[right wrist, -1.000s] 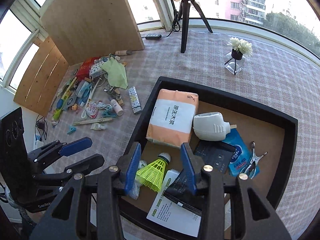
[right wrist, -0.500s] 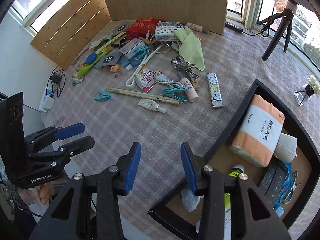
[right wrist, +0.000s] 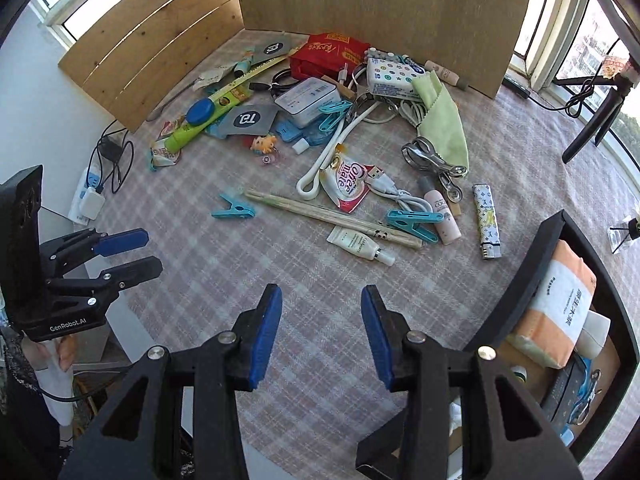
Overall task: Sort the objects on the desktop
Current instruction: 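Grasp the wooden chopsticks with the right gripper while the left grasps the blue clothespin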
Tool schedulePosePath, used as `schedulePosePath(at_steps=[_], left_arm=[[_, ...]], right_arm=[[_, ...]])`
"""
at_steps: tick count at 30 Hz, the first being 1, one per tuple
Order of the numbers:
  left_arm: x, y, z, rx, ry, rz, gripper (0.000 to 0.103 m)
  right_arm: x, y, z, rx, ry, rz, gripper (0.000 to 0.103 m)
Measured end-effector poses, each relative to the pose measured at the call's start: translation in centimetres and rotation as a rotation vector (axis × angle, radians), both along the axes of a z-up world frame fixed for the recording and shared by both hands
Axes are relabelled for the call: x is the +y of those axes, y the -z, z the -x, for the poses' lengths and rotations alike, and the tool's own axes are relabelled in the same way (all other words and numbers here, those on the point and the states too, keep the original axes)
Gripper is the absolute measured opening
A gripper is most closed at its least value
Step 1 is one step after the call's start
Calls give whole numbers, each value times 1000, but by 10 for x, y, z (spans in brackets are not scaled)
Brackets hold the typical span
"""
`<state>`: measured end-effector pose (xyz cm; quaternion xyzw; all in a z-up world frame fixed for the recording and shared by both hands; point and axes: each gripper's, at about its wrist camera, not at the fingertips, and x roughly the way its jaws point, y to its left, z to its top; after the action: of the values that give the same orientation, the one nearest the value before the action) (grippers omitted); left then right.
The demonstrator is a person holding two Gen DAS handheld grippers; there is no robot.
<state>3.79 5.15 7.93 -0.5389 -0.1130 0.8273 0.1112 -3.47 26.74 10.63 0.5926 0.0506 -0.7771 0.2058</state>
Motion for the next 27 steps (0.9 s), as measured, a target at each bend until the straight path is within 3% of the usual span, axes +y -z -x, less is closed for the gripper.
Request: schedulePosePath(at_steps=[7, 16, 23, 27], left_arm=[[-25, 17, 25, -41, 141, 103, 49], [7, 38, 61, -74, 286, 139, 53], [30, 60, 79, -107, 371, 232, 53], [35, 62, 88, -110, 391, 225, 54]], right_arm=[[-31, 12, 13, 12, -84, -79, 41], [-77, 59, 40, -40, -241, -167, 41], [-83, 90, 64, -45, -334, -192, 41], [-82, 99, 75, -64, -364, -165, 41]])
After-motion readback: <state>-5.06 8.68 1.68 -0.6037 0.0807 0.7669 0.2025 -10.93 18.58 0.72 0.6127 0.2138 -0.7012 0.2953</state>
